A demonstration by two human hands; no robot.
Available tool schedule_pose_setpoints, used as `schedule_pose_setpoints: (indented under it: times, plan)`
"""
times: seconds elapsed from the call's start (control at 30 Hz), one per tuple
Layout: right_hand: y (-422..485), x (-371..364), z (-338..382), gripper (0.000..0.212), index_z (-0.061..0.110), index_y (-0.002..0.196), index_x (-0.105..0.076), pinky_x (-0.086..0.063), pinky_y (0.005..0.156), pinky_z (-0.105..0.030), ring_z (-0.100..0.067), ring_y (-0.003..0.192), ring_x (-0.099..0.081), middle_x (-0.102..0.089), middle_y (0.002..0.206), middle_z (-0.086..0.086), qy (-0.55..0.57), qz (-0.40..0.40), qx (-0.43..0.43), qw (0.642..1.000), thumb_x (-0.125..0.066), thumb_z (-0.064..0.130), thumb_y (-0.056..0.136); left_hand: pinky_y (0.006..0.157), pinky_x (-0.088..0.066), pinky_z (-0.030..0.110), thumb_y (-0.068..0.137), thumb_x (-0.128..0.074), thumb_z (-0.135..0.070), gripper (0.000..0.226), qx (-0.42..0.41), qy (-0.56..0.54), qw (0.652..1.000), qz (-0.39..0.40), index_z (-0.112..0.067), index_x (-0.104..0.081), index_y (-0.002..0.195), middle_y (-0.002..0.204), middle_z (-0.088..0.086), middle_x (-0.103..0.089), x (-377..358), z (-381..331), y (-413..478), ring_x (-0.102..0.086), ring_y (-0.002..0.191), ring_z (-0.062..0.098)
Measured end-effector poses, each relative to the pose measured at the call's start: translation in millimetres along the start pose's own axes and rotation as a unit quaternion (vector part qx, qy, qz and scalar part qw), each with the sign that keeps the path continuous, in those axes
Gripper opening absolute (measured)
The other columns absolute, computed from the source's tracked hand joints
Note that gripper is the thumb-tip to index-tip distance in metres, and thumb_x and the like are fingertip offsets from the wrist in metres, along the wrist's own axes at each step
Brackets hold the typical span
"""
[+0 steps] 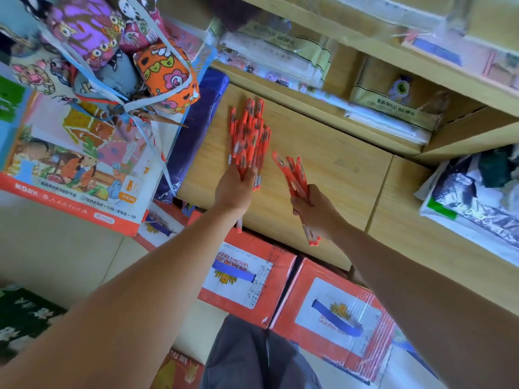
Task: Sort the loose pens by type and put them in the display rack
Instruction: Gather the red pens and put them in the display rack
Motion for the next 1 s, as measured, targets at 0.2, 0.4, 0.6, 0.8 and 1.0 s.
schedule_pose_setpoints:
  times: [0.2, 0.4, 0.6, 0.8, 1.0]
  plan:
    - [-53, 18, 4, 0.018, 0.009, 0.111, -0.044, -0.034, 0.048, -0.014, -0.009, 0.064, -0.048, -0.056, 0.081, 0.001, -0.079, 0.016, 0.058, 0.995, -0.048, 0.021, 0.098, 0.037, -0.02, 0.018, 0.09, -0.065, -0.033, 0.03, 0.072, -0.146, 0.985, 0.055, -0.016, -0.047, 0.073, 0.051, -0.004, -0.034, -34, -39, -56, -0.027, 0.032, 0.006]
    - [-109, 42, -2, 0.021, 0.007, 0.113, -0.045, -0.035, 0.053, -0.023, -0.016, 0.067, -0.05, -0.059, 0.089, -0.008, -0.069, 0.013, 0.036, 0.997, -0.048, 0.022, 0.099, 0.04, -0.024, 0.02, 0.091, -0.064, -0.031, 0.025, 0.042, -0.135, 0.989, 0.034, -0.012, -0.054, 0.078, 0.048, -0.005, -0.04, -46, -69, -98, -0.031, 0.036, 0.009]
    - [-171, 55, -17, 0.023, 0.005, 0.112, -0.044, -0.038, 0.055, -0.028, -0.02, 0.069, -0.05, -0.058, 0.089, -0.011, -0.028, -0.02, 0.009, 0.999, -0.046, 0.024, 0.099, 0.046, -0.031, 0.023, 0.095, -0.057, -0.035, 0.027, -0.005, -0.081, 0.996, 0.023, -0.018, -0.057, 0.074, 0.071, 0.004, -0.06, -56, -99, -140, -0.043, 0.046, 0.014]
    - [-241, 87, -48, 0.009, 0.002, 0.101, -0.045, -0.035, 0.046, -0.017, -0.008, 0.059, -0.042, -0.046, 0.074, 0.002, 0.147, -0.111, -0.033, 0.982, -0.046, 0.01, 0.099, 0.04, -0.036, 0.017, 0.101, -0.044, -0.036, 0.028, -0.048, 0.003, 0.994, 0.094, -0.011, -0.055, 0.097, 0.07, 0.001, -0.06, -87, -126, -207, -0.05, 0.045, 0.006]
    - [-330, 138, -95, 0.005, 0.001, 0.103, -0.037, -0.045, 0.038, -0.02, -0.007, 0.037, -0.055, -0.042, 0.061, -0.007, 0.402, -0.169, -0.043, 0.899, -0.037, -0.002, 0.1, 0.042, -0.042, 0.021, 0.103, -0.042, -0.026, 0.02, -0.068, 0.023, 0.969, 0.236, -0.011, -0.054, 0.108, 0.064, 0.004, -0.051, -149, -141, -297, -0.045, 0.048, 0.016]
Point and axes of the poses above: each hand's wrist, its own y-axis towards the middle knuckle, its own x-axis out of the back of the hand, z = x × y, the point moved 2 cm from there along y, towards the middle knuckle
